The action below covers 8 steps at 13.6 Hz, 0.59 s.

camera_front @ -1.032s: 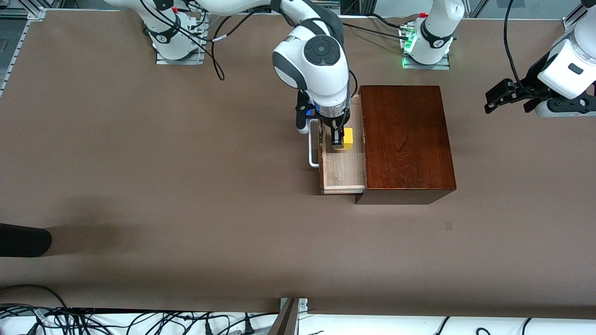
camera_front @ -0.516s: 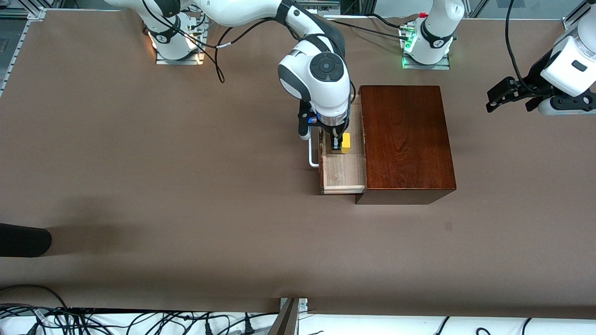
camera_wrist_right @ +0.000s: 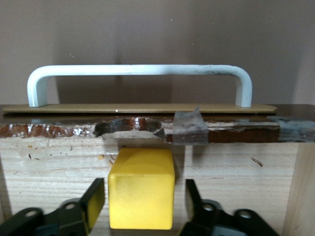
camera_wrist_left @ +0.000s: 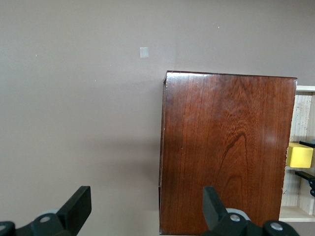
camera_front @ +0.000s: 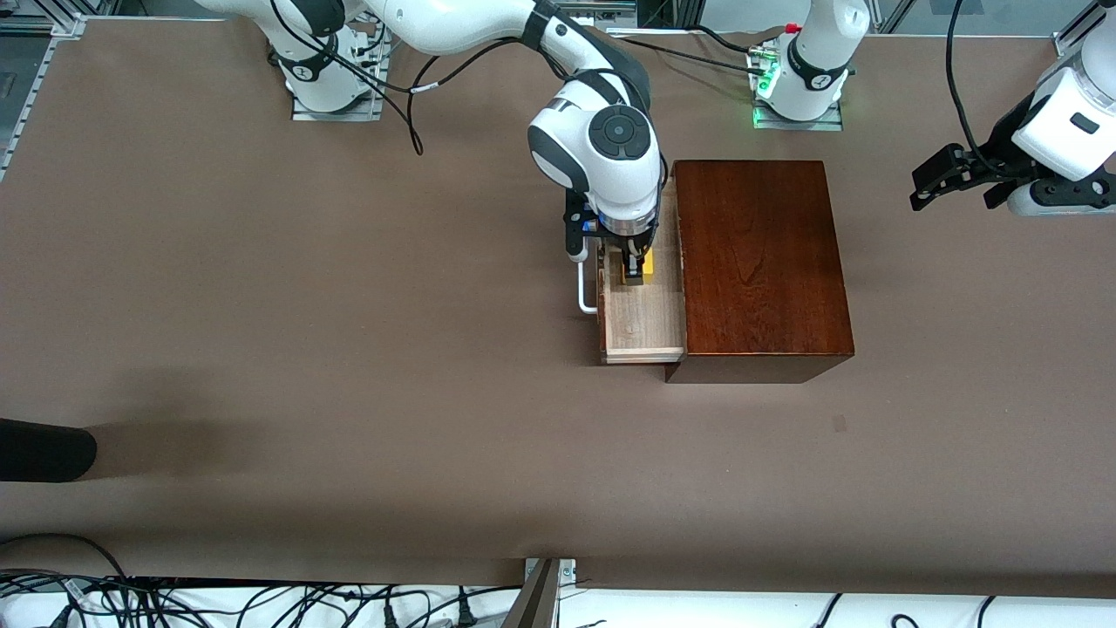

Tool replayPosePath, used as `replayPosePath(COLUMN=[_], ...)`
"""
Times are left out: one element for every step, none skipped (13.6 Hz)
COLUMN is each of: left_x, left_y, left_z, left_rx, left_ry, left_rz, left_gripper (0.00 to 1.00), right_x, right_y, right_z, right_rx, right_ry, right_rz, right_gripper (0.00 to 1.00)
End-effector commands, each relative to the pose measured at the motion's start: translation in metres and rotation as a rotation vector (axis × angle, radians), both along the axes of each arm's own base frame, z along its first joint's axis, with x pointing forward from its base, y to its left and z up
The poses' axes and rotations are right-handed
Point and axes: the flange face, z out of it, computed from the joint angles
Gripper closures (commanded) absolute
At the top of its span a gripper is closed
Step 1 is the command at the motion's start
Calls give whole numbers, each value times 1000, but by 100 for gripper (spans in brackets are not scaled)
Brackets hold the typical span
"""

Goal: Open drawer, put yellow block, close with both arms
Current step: 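Lower the cube into the drawer and open the right gripper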

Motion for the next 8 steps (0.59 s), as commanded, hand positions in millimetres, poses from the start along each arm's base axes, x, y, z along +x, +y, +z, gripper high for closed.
replayPosePath(left_x=[4, 4, 4, 4, 4, 4, 4, 4], left_y=[-1, -1, -1, -1, -1, -1, -1, -1], left_z=[1, 2, 2, 2, 2, 2, 2, 2], left_rx=[-3, -4, -5, -4, -4, -4, -4, -4], left_ry=[4, 2, 3, 2, 2, 2, 2, 2], left_rz=[2, 2, 2, 0, 0, 0, 0, 2], left_gripper=[0, 0, 0, 0, 0, 0, 0, 0], right_x=[-4, -3, -4, -4, -4, -5, -5, -5], right_y=[1, 1, 0, 1, 0, 0, -2, -3], right_z=[2, 3, 2, 4, 4, 7, 8, 12], right_rx=[6, 5, -1, 1, 0, -5, -14, -18], right_ry=[17, 18, 22, 23, 23, 29, 34, 34], right_rz=[17, 16, 17, 18, 17, 19, 20, 20], right_gripper=[0, 0, 0, 0, 0, 0, 0, 0])
